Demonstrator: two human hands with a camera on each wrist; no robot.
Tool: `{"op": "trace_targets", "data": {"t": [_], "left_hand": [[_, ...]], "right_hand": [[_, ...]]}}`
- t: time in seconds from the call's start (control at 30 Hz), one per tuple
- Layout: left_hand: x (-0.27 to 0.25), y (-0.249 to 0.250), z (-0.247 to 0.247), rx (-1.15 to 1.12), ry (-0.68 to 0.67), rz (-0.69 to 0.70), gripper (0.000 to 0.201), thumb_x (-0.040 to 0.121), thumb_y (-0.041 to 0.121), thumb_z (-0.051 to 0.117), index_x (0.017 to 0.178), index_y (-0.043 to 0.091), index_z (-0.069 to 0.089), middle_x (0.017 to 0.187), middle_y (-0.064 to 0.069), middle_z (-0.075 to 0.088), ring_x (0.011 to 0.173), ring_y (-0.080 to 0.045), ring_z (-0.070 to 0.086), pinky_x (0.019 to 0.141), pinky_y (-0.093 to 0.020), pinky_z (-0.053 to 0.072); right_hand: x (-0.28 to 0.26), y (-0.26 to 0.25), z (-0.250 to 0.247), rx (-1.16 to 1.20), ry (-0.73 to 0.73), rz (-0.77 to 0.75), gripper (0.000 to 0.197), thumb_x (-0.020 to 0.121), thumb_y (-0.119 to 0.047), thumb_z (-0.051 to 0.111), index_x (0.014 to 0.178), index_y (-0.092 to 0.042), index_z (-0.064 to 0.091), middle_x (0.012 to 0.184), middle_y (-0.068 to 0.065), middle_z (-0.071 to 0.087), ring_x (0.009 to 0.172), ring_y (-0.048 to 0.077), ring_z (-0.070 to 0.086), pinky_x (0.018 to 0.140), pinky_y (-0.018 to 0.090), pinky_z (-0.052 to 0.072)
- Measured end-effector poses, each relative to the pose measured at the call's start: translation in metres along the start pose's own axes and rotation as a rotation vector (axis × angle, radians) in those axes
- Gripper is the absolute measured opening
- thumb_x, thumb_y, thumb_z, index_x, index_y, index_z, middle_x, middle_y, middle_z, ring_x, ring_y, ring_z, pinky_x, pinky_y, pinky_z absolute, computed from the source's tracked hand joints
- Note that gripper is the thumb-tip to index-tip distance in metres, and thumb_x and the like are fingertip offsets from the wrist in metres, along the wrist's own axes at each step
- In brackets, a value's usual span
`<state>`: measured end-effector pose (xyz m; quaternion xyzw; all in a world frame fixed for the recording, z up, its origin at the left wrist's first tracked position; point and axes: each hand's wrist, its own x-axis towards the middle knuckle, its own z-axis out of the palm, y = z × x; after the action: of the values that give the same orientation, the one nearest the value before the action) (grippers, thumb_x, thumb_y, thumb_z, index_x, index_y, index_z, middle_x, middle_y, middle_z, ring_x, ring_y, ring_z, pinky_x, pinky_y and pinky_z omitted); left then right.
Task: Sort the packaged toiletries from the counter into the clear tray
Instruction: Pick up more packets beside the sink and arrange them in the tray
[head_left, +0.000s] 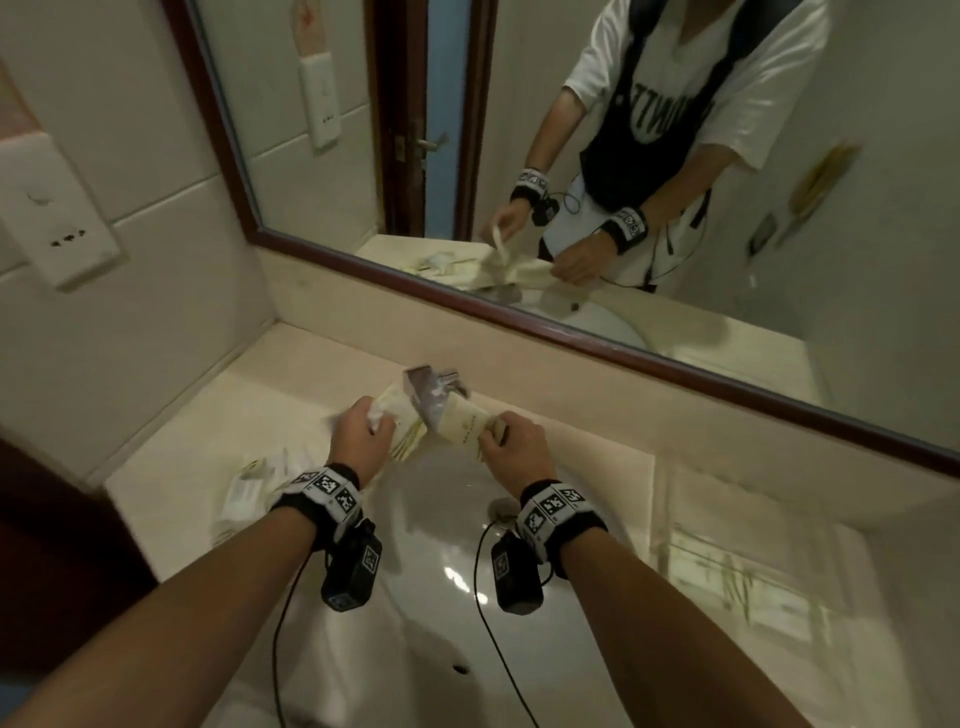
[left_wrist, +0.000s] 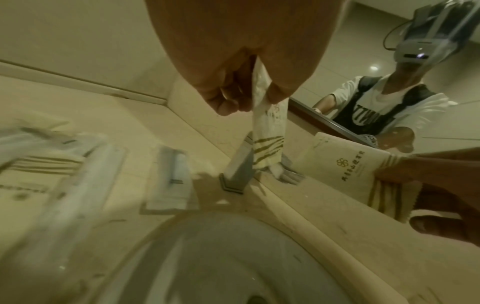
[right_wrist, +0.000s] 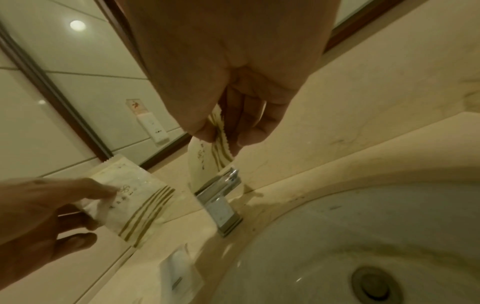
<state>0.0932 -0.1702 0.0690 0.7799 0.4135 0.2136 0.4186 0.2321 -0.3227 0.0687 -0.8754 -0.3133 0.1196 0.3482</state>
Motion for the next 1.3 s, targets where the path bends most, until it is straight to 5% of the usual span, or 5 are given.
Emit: {"op": "trace_targets", "data": {"t": [0.23, 0.67, 0.83, 1.07, 1.3], "left_hand": [[-0.03, 0.051, 0.071, -0.083, -0.174, 0.037, 0.024, 0.089, 0.012, 0.055, 0.11, 0.002, 0.061, 0.102, -0.015, 0.065, 0.095, -0.028, 0.059, 0.08, -0.03, 0.043], [-0.096, 0.135, 0.2, -0.142, -0.446, 0.099, 0.011, 0.087, 0.013, 0.056, 0.098, 0.012, 0.059, 0.093, -0.015, 0.066, 0.079, -0.027, 0.06, 0.073, -0.039, 0.052], [-0.132, 0.163, 0.252, -0.142, -0.551, 0.128, 0.02, 0.087, 0.009, 0.056, 0.106, 0.005, 0.059, 0.095, -0.019, 0.068, 0.076, -0.03, 0.065, 0.07, -0.04, 0.056], [-0.176, 0.192, 0.3, -0.161, -0.705, 0.139, 0.031, 0.089, 0.007, 0.055, 0.119, -0.001, 0.052, 0.102, -0.02, 0.064, 0.075, -0.026, 0.064, 0.067, -0.035, 0.055], [-0.197, 0.2, 0.324, -0.148, -0.733, 0.134, 0.016, 0.089, 0.005, 0.054, 0.105, 0.008, 0.053, 0.095, -0.017, 0.065, 0.079, -0.03, 0.063, 0.074, -0.044, 0.056]], "right_hand": [[-0.03, 0.065, -0.072, 0.051, 0.097, 0.147, 0.018, 0.083, -0.024, 0.062, 0.085, -0.007, 0.067, 0.081, 0.011, 0.069, 0.075, 0.029, 0.064, 0.067, 0.038, 0.054], [-0.11, 0.191, -0.178, 0.165, 0.272, 0.372, 0.018, 0.088, -0.02, 0.059, 0.089, -0.002, 0.062, 0.087, 0.016, 0.069, 0.08, 0.033, 0.068, 0.067, 0.047, 0.058], [-0.148, 0.234, -0.213, 0.323, 0.317, 0.463, 0.012, 0.097, -0.015, 0.05, 0.096, -0.004, 0.052, 0.097, 0.019, 0.066, 0.062, 0.025, 0.072, 0.048, 0.029, 0.057], [-0.19, 0.288, -0.241, 0.413, 0.337, 0.591, 0.017, 0.089, -0.004, 0.062, 0.105, -0.003, 0.055, 0.101, 0.02, 0.069, 0.057, 0.014, 0.068, 0.046, 0.017, 0.052], [-0.208, 0.339, -0.241, 0.455, 0.255, 0.895, 0.025, 0.084, -0.004, 0.063, 0.108, 0.003, 0.066, 0.07, 0.011, 0.069, 0.058, 0.019, 0.066, 0.062, 0.03, 0.06]]}}
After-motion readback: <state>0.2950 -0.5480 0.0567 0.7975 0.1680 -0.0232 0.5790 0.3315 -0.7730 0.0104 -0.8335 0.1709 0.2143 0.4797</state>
